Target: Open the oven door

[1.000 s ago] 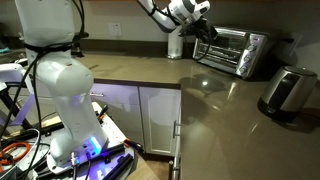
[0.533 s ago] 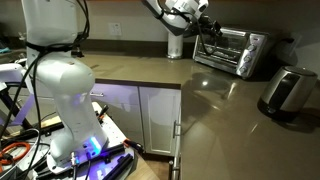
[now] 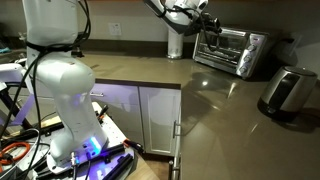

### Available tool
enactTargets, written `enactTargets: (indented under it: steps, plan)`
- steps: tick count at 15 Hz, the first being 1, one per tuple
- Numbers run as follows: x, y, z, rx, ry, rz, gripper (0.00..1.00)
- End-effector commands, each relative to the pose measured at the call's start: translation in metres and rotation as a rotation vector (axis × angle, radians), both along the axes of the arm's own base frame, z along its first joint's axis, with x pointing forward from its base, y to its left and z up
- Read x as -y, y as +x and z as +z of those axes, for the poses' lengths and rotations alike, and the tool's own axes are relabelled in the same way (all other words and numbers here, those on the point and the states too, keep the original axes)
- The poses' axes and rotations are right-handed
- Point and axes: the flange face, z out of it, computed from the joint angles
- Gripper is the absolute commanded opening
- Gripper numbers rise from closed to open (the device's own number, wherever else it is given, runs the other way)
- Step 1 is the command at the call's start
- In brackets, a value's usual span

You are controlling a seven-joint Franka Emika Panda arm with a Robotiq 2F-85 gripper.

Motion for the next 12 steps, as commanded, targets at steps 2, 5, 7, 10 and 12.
enactTargets:
  steps: [2,5,7,10,12]
  plan:
    - [0.0,0.003,0.009,0.063,-0.018,0.031,0.08]
    - [0.001,0.006,0.014,0.096,-0.046,0.04,0.05]
    - [0.003,0.01,0.016,0.122,-0.058,0.053,0.04]
    - [0.007,0.018,0.017,0.175,-0.047,0.074,0.0]
    - [0.009,0.025,0.014,0.206,-0.019,0.097,0.0]
